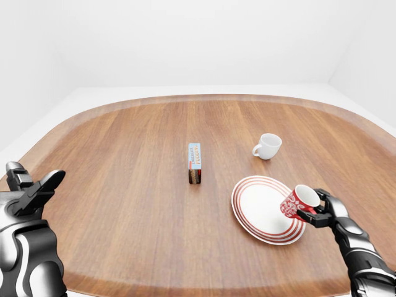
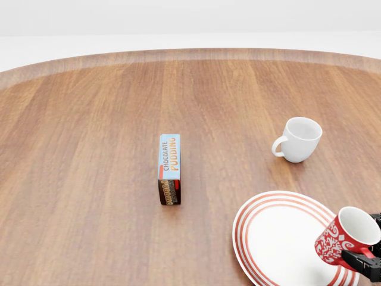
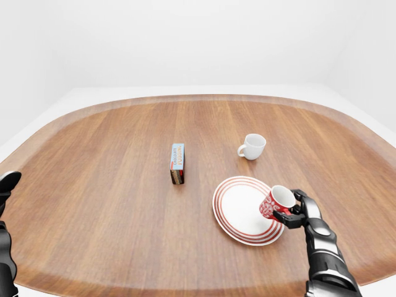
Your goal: Pick up the red mug and put it on the plate
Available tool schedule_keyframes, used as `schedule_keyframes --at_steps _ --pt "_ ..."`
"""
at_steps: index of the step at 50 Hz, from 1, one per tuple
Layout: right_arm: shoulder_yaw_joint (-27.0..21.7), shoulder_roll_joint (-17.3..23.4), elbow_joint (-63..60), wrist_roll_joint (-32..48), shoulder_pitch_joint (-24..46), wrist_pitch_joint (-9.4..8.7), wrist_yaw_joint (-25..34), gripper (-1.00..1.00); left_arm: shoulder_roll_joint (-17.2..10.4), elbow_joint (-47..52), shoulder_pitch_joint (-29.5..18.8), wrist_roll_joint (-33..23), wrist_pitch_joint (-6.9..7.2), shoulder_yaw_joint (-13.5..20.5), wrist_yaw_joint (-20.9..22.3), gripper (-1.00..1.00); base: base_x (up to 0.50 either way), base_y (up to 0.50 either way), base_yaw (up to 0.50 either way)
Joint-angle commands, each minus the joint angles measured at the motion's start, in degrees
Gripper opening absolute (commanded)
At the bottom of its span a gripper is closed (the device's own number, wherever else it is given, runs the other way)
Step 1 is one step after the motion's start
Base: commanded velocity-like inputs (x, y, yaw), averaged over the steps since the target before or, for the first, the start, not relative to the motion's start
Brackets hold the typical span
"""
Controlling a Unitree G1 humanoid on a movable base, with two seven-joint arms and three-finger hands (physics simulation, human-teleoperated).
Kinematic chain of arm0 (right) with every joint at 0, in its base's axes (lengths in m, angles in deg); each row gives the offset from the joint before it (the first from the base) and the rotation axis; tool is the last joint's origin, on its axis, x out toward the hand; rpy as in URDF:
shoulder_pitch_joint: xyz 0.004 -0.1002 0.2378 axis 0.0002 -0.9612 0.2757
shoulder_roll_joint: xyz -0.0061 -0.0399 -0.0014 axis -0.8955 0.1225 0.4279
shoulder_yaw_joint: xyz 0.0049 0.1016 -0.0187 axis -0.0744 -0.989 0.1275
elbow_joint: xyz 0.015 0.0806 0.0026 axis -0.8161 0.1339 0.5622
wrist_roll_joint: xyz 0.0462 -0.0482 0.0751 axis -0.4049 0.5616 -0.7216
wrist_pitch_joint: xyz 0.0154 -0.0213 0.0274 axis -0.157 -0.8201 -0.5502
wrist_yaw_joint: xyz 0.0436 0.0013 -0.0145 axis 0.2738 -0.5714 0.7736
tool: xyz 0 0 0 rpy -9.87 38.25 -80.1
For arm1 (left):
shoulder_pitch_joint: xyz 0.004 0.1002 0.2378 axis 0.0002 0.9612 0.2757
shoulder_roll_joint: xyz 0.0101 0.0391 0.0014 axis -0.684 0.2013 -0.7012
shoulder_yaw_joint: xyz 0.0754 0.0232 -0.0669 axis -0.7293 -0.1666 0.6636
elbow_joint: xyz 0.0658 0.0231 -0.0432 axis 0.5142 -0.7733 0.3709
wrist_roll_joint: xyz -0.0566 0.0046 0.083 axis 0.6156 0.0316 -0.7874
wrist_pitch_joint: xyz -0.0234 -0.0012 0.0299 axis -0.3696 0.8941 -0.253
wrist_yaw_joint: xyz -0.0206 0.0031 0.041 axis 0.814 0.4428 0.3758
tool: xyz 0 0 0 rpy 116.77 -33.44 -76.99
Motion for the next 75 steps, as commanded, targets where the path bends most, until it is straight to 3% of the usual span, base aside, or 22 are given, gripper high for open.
schedule_keyframes --at_steps 1,13,64,69,70,72,75 --pt "0.67 -0.56 0.92 4.05 4.45 0.02 -1.25 -1.0 0.07 0.3 0.06 0.01 0.0 -0.01 -0.12 1.0 0.0 0.0 0.0" --pt "3.48 -4.92 7.7 4.29 13.28 0.02 -3.05 -1.0 -0.03 0.24 -0.12 0.03 0.0 -0.01 -0.11 1.0 0.0 0.0 0.0" --pt "2.08 -7.08 12.06 3.85 10.79 0.02 -2.77 -1.0 0.06 0.11 -0.06 0.15 0.0 -0.13 -0.07 1.0 0.0 0.0 0.0" --pt "2.06 -7.07 12.13 3.87 10.75 0.02 -2.79 -0.82 0.06 0.15 -0.01 0.15 0.0 -0.12 -0.06 1.0 0.0 0.0 0.0" --pt "2.09 -7.08 12.09 3.91 10.73 0.02 -2.83 -0.69 0.05 0.17 -0.01 0.19 0.0 -0.08 -0.08 1.0 0.0 0.0 0.0" --pt "2.08 -7.06 12.09 3.89 10.72 0.02 -2.8 -0.65 0.07 0.19 0.02 0.2 0.0 -0.1 -0.07 1.0 0.0 0.0 0.0" --pt "2.11 -7.05 12.04 3.93 10.71 0.02 -2.84 -0.44 0.1 0.21 0.06 0.12 0.0 -0.1 0.0 1.0 0.0 0.0 0.0"
